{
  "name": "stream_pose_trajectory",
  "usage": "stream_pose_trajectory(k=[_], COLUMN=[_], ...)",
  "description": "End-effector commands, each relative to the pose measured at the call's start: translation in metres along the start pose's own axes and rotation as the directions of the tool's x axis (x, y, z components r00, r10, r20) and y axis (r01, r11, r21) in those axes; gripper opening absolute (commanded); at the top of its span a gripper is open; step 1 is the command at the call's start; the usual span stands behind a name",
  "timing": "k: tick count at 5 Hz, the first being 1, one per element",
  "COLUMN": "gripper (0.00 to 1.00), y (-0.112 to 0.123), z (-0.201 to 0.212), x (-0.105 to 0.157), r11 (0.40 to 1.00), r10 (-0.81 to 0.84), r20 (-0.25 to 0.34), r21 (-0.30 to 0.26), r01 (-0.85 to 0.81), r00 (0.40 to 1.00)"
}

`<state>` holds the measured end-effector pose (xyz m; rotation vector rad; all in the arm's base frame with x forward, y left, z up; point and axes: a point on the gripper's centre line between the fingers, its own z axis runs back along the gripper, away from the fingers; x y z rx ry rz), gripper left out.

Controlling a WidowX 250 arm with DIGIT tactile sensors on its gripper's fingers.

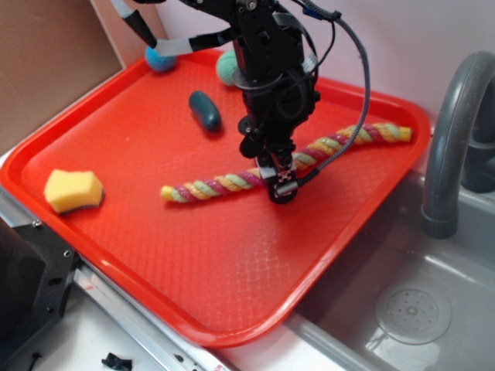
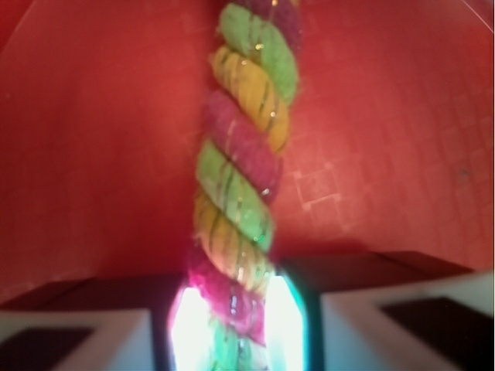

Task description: Grab the multicolored rope.

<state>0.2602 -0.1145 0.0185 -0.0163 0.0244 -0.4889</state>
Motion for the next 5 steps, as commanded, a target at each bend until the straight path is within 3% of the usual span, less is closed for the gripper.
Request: stream_pose_trajectory(k=[1,3,4,5], gripper=[0.00,0.00,0.00,0.00], y=[0.015,0.023,0.023,0.023], z=[0.056,0.154,0.192,0.203], x=[-0.018,-0.063,-0.090,-0.100], r11=[0.982,0.907,0.876,0.875], r10=[0.178,0.408,0.474,0.478], r20=[-0.037,0.099,0.159,0.181], r21=[0.076,0.068,0.018,-0.008], r01=[-0.175,-0.415,-0.482,-0.484], r00=[0.983,0.908,0.866,0.860])
